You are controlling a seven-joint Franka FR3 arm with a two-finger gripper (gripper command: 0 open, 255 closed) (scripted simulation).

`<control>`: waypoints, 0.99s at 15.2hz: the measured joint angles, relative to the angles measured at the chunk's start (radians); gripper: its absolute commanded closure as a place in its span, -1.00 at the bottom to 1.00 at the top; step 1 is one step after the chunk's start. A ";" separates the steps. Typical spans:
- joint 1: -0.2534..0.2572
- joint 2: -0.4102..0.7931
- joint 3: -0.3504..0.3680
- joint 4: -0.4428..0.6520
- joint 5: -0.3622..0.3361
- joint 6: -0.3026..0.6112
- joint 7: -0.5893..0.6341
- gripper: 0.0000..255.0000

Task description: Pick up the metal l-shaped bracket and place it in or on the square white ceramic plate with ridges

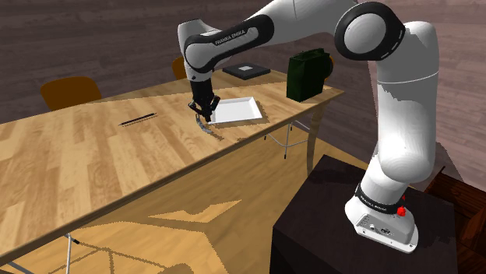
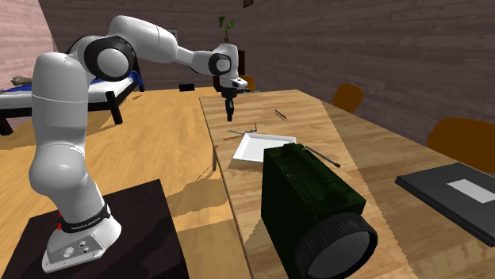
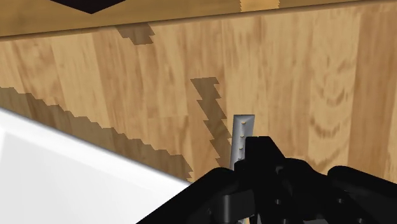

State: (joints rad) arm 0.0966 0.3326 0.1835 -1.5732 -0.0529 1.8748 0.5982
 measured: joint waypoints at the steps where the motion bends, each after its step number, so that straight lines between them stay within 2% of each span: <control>1: 0.000 0.000 0.000 0.000 0.000 0.000 0.000 1.00; 2: 0.000 0.000 0.000 0.000 0.000 0.000 0.000 1.00; 3: 0.000 0.000 0.000 0.000 0.000 0.000 0.000 -1.00; 5: 0.002 0.033 0.000 0.040 0.001 -0.033 -0.002 -1.00; 8: 0.010 0.157 0.000 0.178 0.007 -0.169 -0.006 -1.00; 15: 0.008 0.170 -0.001 0.105 0.009 -0.109 -0.006 -1.00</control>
State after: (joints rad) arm 0.1046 0.5029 0.1829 -1.4686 -0.0437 1.7655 0.5918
